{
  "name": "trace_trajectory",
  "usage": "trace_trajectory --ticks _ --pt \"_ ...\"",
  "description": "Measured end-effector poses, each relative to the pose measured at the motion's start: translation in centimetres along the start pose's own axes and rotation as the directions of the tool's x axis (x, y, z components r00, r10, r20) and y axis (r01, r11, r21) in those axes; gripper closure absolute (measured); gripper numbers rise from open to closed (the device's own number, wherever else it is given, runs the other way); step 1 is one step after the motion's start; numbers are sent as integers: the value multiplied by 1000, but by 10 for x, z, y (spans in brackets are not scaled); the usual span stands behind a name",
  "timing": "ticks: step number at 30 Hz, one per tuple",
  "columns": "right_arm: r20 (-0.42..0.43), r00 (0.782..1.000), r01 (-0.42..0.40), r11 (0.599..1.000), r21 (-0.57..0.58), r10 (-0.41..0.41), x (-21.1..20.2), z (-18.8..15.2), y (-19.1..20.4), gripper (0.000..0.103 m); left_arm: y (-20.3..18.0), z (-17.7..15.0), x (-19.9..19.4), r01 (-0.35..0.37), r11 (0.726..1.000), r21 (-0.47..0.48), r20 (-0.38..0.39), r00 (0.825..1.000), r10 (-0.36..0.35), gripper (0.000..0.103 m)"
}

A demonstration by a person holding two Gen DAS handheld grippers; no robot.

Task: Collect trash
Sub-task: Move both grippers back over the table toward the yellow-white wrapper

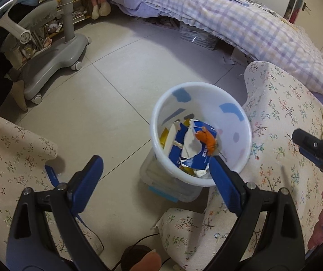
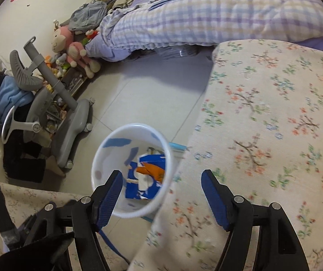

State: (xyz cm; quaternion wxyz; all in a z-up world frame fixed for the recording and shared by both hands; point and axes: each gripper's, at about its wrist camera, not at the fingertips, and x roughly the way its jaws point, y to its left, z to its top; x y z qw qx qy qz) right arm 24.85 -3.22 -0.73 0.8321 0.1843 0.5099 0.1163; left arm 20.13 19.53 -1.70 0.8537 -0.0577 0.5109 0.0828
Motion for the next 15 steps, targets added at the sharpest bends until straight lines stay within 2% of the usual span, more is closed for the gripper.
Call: trace_trajectory --ticks 15 --pt "42 992 112 988 106 -117 -73 -31 -85 28 -58 -12 -18 24 993 116 16 1000 -26 8"
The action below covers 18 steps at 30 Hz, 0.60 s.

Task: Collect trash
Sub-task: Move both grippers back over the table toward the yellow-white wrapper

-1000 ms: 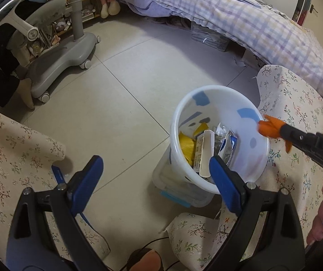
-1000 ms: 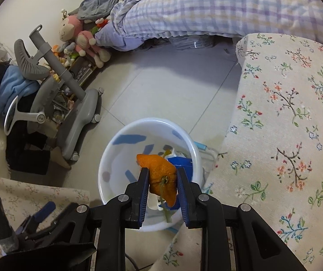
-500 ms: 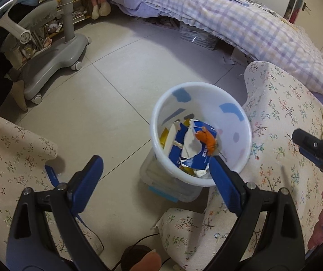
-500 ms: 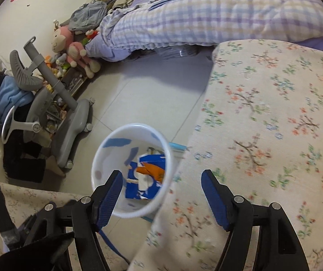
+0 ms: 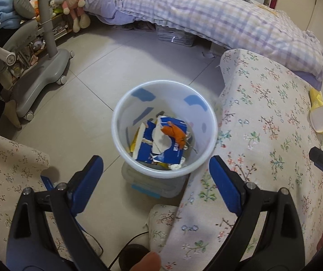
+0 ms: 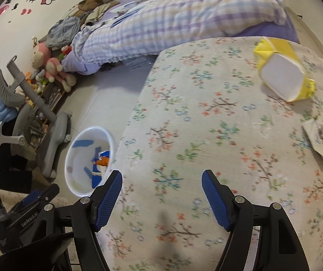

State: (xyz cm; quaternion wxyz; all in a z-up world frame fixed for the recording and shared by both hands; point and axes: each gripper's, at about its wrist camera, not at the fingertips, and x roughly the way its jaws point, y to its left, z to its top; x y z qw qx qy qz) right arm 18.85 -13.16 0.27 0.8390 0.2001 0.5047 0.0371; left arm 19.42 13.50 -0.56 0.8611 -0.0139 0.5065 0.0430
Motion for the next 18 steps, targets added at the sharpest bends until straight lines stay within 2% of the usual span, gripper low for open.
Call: trace_trajectory --ticks 5,9,18 --pt "5 999 35 999 31 -35 -11 -6 -33 28 -28 -4 -4 38 999 34 -12 999 -37 8" --pt "24 995 100 994 37 -101 -20 -4 -62 28 -48 -6 -4 60 997 54 -23 998 -59 8" --pt "56 965 243 957 161 -255 -31 12 -146 28 -94 -4 -6 128 991 49 -48 991 -125 8"
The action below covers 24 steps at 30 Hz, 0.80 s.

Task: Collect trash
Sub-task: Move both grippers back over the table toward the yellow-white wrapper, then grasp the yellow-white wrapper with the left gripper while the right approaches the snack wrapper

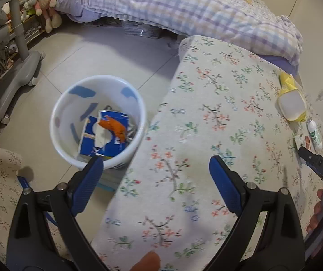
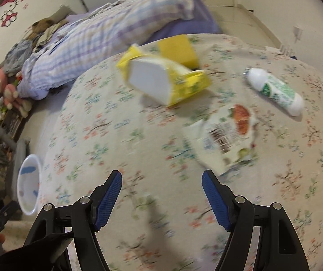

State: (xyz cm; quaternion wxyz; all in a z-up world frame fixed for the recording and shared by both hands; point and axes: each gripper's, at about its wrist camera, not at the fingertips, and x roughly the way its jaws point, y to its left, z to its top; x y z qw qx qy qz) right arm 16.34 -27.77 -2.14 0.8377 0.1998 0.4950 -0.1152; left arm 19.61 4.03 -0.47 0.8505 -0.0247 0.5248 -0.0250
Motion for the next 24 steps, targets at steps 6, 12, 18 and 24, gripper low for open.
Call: trace_trajectory --ticks 6,12,18,24 --pt "22 997 66 993 100 -68 14 15 -40 28 -29 1 8 17 1000 16 -18 1000 -17 8" --pt "36 997 63 985 161 -70 24 24 -58 28 -57 1 15 44 998 39 -35 998 -43 8" --pt "50 998 30 990 136 -37 31 31 -54 28 -86 0 19 66 996 68 -38 997 -63 8" --pt "41 999 0 993 120 -5 32 30 -57 48 -109 -3 19 131 987 89 -43 991 -128 8"
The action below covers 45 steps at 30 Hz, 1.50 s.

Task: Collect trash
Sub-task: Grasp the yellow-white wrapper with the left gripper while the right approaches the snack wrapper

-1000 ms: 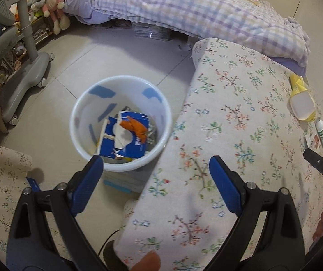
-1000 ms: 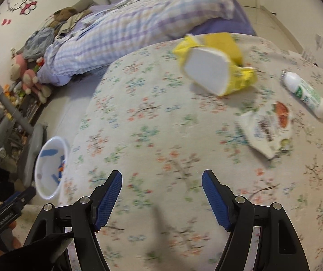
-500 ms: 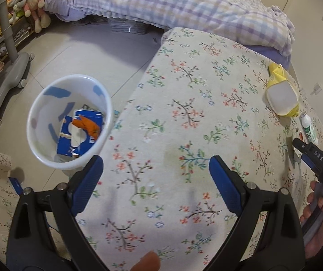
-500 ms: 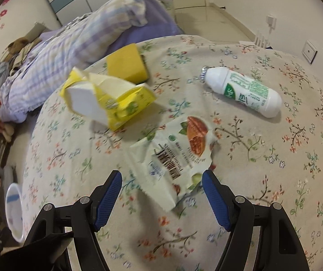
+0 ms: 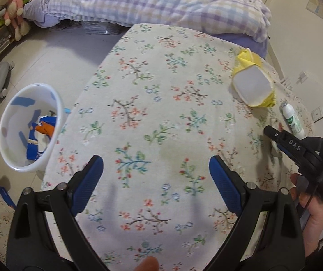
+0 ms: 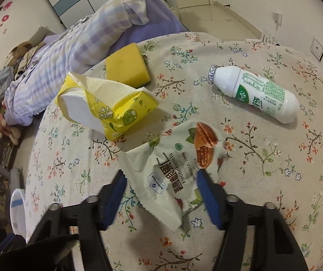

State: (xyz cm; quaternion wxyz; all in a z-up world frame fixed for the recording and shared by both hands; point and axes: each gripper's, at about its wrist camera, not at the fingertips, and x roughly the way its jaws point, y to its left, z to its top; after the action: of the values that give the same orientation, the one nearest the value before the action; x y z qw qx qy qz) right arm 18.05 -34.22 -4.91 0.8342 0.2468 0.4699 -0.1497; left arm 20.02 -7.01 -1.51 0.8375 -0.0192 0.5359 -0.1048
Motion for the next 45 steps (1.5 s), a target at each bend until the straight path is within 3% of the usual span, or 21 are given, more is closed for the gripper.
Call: trace_trajectory --ticks 3,10,17,23,25,27,29,31,32,38,45 --pt "-15 998 -62 998 0 62 -6 1 -6 65 -7 1 -1 51 999 -13 8 999 -51 8" --pt "0 989 -148 989 -21 148 -36 2 -22 88 -29 0 -6 74 997 18 50 996 -74 8" --pt "19 987 -159 987 28 158 -62 3 -62 94 -53 7 3 61 996 61 63 996 -65 9" --pt "11 989 -148 986 83 147 -70 1 -99 95 -90 26 18 107 994 37 56 993 -109 10" --pt "10 990 -141 984 105 141 -72 1 -112 92 -106 35 22 108 993 36 61 992 -110 10" --pt "2 993 -119 984 134 119 -74 1 -127 82 -119 44 26 99 994 37 70 992 -102 11" --pt "5 993 -114 979 168 115 -78 1 -143 68 -130 54 30 97 995 32 74 992 -99 12" --pt "30 993 -121 972 202 117 -82 1 -158 41 -140 62 34 96 995 20 79 992 -97 13" --pt "41 992 -122 969 214 116 -84 1 -162 38 -146 67 37 89 996 12 82 993 -90 14" --pt "47 990 -139 960 242 131 -84 7 -179 37 -165 81 50 60 998 -10 90 994 -58 19" --pt "41 985 -173 951 257 168 -75 7 -179 37 -173 85 64 10 1000 -17 72 997 -9 57"
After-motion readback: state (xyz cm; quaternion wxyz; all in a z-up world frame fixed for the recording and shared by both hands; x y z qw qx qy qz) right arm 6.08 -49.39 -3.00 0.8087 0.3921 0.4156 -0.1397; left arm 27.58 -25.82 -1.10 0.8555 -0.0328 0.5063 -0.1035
